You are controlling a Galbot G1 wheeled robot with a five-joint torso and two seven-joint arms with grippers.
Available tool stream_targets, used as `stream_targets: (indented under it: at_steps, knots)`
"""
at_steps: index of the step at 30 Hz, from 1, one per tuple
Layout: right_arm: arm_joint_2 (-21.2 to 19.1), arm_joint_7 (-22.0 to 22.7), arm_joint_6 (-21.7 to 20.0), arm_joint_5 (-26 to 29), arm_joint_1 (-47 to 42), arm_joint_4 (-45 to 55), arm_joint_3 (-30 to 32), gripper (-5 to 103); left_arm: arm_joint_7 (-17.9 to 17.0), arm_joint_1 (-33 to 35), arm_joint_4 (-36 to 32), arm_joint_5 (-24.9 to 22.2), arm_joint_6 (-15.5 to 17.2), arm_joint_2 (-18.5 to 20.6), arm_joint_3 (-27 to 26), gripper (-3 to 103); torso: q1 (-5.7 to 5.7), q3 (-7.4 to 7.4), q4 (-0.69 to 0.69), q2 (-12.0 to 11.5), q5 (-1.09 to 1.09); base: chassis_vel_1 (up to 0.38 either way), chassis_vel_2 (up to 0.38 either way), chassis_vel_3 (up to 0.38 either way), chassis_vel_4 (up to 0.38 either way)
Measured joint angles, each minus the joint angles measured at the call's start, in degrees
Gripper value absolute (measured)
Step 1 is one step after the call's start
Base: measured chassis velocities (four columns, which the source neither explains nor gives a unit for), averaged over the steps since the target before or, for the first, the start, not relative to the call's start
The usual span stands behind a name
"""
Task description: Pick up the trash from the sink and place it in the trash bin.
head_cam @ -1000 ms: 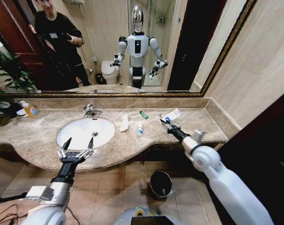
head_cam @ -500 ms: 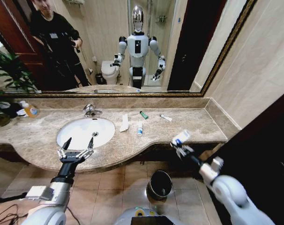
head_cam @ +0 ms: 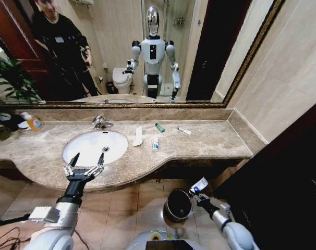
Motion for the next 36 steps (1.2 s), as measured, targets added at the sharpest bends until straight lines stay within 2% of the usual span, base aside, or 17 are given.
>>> stream_targets:
  at_steps: [5,10,15,18,19,21,22,25,27,29,30,31,33,36]
  knots:
    - [3.3,0.8,1.8,-2.9,4.3,-7.3,-1.2,21,0.0,0.0,0.0,0.0,0.0,0.0,0.0,100,0.00,0.00,-0.01,0.0,-0.01,0.000,0.000,0.000,0.000]
    - [7.5,0.7,4.5,-9.6,8.6,-15.6,-1.3,21,0.0,0.0,0.0,0.0,0.0,0.0,0.0,100,0.00,0.00,-0.01,0.0,0.00,0.000,0.000,0.000,0.000]
    - [9.1,1.4,5.8,-12.8,9.5,-18.5,-1.1,19,0.0,0.0,0.0,0.0,0.0,0.0,0.0,100,0.00,0.00,-0.01,0.0,0.00,0.000,0.000,0.000,0.000]
    - [9.8,2.1,5.7,-13.7,9.3,-18.7,-1.1,33,0.0,0.0,0.0,0.0,0.0,0.0,0.0,100,0.00,0.00,-0.01,0.0,-0.01,0.000,0.000,0.000,0.000]
    - [9.8,2.1,5.7,-13.7,9.3,-18.7,-1.1,33,0.0,0.0,0.0,0.0,0.0,0.0,0.0,100,0.00,0.00,-0.01,0.0,-0.01,0.000,0.000,0.000,0.000]
    - [9.9,2.5,5.8,-14.0,9.3,-18.7,-1.1,44,0.0,0.0,0.0,0.0,0.0,0.0,0.0,100,0.00,0.00,-0.01,0.0,0.00,0.000,0.000,0.000,0.000]
    - [9.9,2.5,5.8,-14.0,9.3,-18.7,-1.1,44,0.0,0.0,0.0,0.0,0.0,0.0,0.0,100,0.00,0.00,-0.01,0.0,0.00,0.000,0.000,0.000,0.000]
    - [9.7,2.9,5.8,-14.0,9.0,-18.5,-0.9,60,0.0,0.0,0.0,0.0,0.0,0.0,0.0,100,0.00,0.00,-0.01,0.0,0.01,0.000,0.000,0.000,0.000]
    - [9.5,3.1,5.8,-13.9,8.9,-18.4,-0.9,60,0.0,0.0,0.0,0.0,0.0,0.0,0.0,100,0.00,0.00,-0.01,0.0,0.00,0.000,0.000,0.000,0.000]
    - [9.2,3.3,5.8,-13.7,8.7,-17.9,-0.8,71,0.0,0.0,0.0,0.0,0.0,0.0,0.0,100,0.00,0.00,-0.01,0.0,0.01,0.000,0.000,0.000,0.000]
    - [9.2,3.3,5.8,-13.7,8.7,-17.9,-0.8,71,0.0,0.0,0.0,0.0,0.0,0.0,0.0,100,0.00,0.00,-0.01,0.0,0.01,0.000,0.000,0.000,0.000]
    - [9.1,3.3,5.8,-13.6,8.4,-17.5,-0.7,82,0.0,0.0,0.0,0.0,0.0,0.0,0.0,100,0.00,0.00,-0.01,0.0,0.00,0.000,0.000,0.000,0.000]
    - [9.0,3.3,5.6,-13.4,8.3,-17.1,-0.7,82,0.0,0.0,0.0,0.0,0.0,0.0,0.0,100,0.00,0.00,-0.01,0.0,0.01,0.000,0.000,0.000,0.000]
    - [8.8,3.3,4.9,-13.1,7.7,-15.7,-0.8,96,0.0,0.0,0.0,0.0,0.0,0.0,0.0,100,0.00,0.00,-0.01,0.0,0.00,0.000,0.000,0.000,0.000]
